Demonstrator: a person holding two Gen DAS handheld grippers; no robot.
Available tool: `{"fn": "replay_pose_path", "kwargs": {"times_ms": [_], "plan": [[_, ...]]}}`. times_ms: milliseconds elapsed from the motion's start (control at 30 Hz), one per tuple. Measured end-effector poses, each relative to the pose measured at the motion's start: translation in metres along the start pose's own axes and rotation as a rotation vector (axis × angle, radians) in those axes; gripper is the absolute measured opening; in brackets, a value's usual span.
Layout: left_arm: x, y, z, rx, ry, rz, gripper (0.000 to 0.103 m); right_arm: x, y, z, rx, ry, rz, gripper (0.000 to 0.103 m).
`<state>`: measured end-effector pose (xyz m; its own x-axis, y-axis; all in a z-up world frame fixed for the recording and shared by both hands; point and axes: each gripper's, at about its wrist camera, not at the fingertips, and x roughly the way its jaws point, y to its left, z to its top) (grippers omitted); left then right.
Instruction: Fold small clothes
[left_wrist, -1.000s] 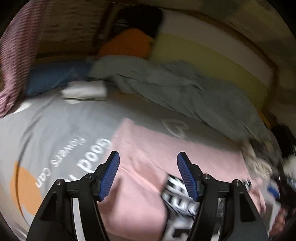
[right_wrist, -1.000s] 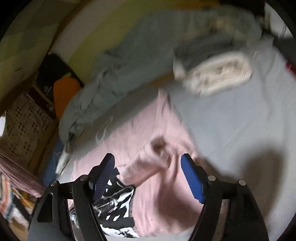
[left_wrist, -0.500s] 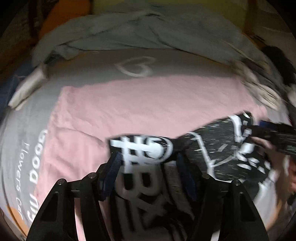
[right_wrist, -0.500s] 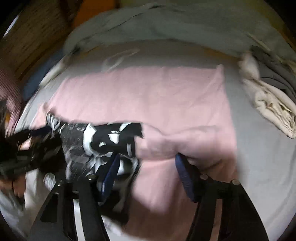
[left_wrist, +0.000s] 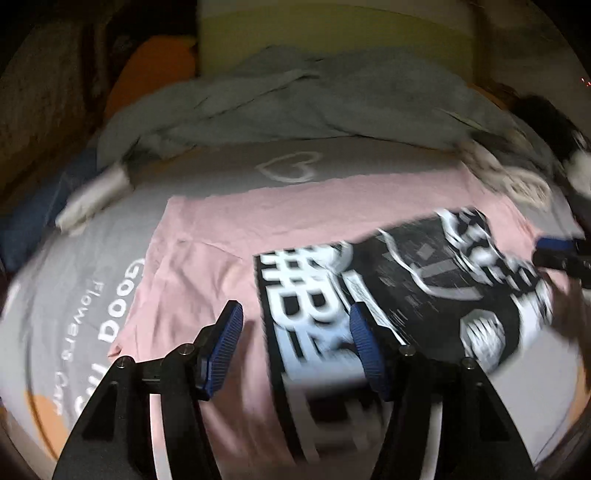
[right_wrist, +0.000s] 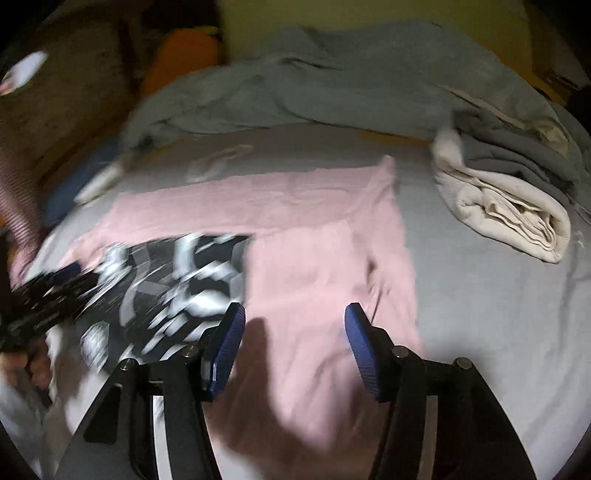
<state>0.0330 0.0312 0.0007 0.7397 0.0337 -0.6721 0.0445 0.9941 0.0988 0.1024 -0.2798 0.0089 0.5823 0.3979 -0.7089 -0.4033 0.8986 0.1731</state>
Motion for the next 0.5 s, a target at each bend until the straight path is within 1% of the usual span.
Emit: {"fn": "replay_pose_path", "kwargs": {"times_ms": [33, 67, 133, 167, 233, 300, 333, 433, 500], "plan": [[-0.003, -0.003, -0.006, 0.007, 0.01, 0.014, 0.059, -0.004, 0.004, -0.007, -0.021, -0.001, -0.004, 0.058], [-0.004, -0.003, -0.012, -0.012, 0.02, 0.012, 0.059, -0.004, 0.006, -0.013, -0.024, 0.008, -0.023, 0.058], [0.001, 0.004, -0.027, -0.074, 0.041, -0.013, 0.061, -0.001, 0.002, -0.026, -0.007, 0.031, -0.029, 0.058], [0.001, 0.007, -0.035, -0.096, 0.038, -0.025, 0.061, -0.001, -0.002, -0.034, 0.01, 0.031, -0.025, 0.058], [-0.008, 0.005, -0.051, -0.101, 0.007, -0.004, 0.061, -0.007, -0.005, -0.045, 0.026, 0.005, -0.019, 0.058], [-0.019, -0.003, -0.06, -0.07, -0.02, 0.038, 0.061, -0.014, -0.002, -0.054, 0.011, 0.016, -0.051, 0.058], [-0.022, -0.006, -0.064, -0.071, -0.033, 0.047, 0.061, -0.014, 0.0, -0.058, 0.001, 0.018, -0.062, 0.058], [-0.027, -0.004, -0.063, -0.097, -0.079, 0.049, 0.061, -0.021, 0.005, -0.066, -0.01, 0.002, -0.099, 0.058], [-0.04, 0.001, -0.06, -0.118, -0.162, 0.04, 0.061, -0.03, 0.009, -0.064, -0.005, -0.037, -0.105, 0.058]]}}
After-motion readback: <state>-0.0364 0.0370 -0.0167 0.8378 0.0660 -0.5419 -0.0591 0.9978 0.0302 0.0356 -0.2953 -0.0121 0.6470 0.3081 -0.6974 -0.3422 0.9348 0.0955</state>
